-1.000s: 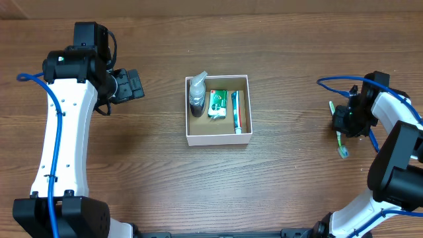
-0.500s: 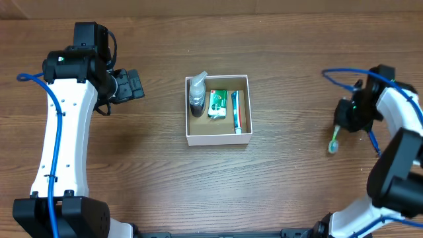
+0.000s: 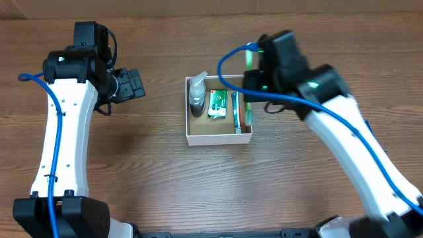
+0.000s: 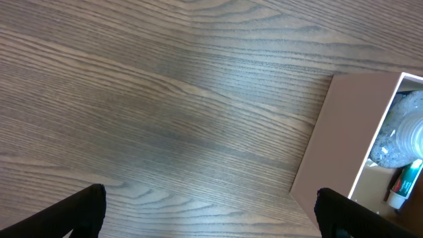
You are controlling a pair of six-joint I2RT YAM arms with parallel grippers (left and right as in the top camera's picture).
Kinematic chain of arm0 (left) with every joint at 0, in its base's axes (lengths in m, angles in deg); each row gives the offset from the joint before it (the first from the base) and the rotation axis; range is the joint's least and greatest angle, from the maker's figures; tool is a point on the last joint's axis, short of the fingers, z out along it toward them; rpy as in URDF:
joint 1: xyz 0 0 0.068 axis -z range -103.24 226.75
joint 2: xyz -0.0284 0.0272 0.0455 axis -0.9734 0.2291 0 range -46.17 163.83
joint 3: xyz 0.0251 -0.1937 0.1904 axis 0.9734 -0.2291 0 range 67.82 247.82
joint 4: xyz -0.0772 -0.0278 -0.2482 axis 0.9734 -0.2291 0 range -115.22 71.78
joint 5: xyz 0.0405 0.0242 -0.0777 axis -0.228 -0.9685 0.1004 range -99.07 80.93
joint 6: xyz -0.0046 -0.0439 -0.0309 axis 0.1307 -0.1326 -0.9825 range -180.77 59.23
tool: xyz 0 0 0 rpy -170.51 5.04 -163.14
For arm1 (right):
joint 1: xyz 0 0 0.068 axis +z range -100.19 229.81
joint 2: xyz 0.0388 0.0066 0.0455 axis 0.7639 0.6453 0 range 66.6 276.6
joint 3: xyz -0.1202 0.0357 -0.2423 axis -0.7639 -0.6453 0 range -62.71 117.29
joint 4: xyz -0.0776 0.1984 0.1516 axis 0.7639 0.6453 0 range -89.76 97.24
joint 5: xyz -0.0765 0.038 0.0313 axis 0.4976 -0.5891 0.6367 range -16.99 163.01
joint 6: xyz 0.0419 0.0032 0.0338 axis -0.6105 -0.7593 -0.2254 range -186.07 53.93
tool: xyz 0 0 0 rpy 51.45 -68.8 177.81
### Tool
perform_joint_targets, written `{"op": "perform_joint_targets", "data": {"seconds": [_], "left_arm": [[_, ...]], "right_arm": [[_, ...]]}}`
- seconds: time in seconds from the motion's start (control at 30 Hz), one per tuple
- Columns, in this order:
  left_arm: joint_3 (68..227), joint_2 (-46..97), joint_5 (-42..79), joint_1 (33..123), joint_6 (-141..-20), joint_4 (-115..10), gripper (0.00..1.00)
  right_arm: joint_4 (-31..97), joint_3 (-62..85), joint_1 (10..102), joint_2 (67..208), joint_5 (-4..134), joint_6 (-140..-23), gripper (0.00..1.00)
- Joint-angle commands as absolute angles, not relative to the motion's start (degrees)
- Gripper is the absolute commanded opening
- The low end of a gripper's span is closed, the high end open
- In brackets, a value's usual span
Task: Pack container
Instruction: 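Lower the toothbrush with the right gripper into the box, then move the right gripper to the blue razor and grasp it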
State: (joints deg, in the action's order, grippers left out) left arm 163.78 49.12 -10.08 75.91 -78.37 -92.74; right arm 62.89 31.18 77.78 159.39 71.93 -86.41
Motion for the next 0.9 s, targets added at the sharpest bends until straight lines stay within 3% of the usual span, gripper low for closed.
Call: {"op": "perform_joint_targets", "data": {"seconds": [0.0, 0.2, 0.23, 0.3, 0.37, 0.43, 0.5, 0.57, 0.67, 0.77, 0.87], "left_arm": [[163.4, 49.2, -9.0, 76.1, -77.7, -92.6, 1.00], [163.4, 49.2, -9.0, 76.1, -77.7, -92.6, 1.00], [163.4, 49.2, -9.0, 76.1, -77.7, -92.6, 1.00], [163.4, 49.2, -9.0, 76.1, -77.7, -92.7, 1.00], [163.4, 49.2, -9.0, 76.1, -77.7, -92.7, 1.00], [163.4, 49.2, -9.0, 76.1, -77.7, -92.8, 1.00], [163.4, 49.2, -9.0, 76.1, -77.7, -92.8, 1.00], [163.4, 49.2, -9.0, 76.1, -77.7, -92.8, 1.00], [163.4, 49.2, -9.0, 76.1, -77.5, -93.0, 1.00], [163.4, 49.2, -9.0, 76.1, -77.5, -93.0, 1.00], [163.4, 49.2, -9.0, 76.1, -77.3, -93.2, 1.00]], "right_arm": [[63.3, 31.5, 79.0, 167.5, 72.9, -91.7, 0.04], [62.1, 31.5, 79.1, 173.7, 72.0, -91.6, 0.04], [62.1, 31.5, 79.1, 173.7, 72.0, -91.6, 0.08], [62.4, 31.5, 79.1, 173.7, 72.0, -91.6, 0.39], [62.5, 31.5, 79.1, 173.7, 72.0, -91.4, 0.48], [62.5, 31.5, 79.1, 173.7, 72.0, -91.4, 0.66], [62.5, 31.5, 79.1, 173.7, 72.0, -91.4, 0.68], [62.4, 31.5, 79.1, 173.6, 72.1, -91.4, 0.63], [64.0, 34.0, 79.0, 169.9, 76.8, -91.4, 0.63], [66.0, 39.0, 75.5, 160.7, 84.2, -91.4, 0.74], [68.2, 40.1, 59.4, 152.0, 85.8, -89.5, 0.89]]}}
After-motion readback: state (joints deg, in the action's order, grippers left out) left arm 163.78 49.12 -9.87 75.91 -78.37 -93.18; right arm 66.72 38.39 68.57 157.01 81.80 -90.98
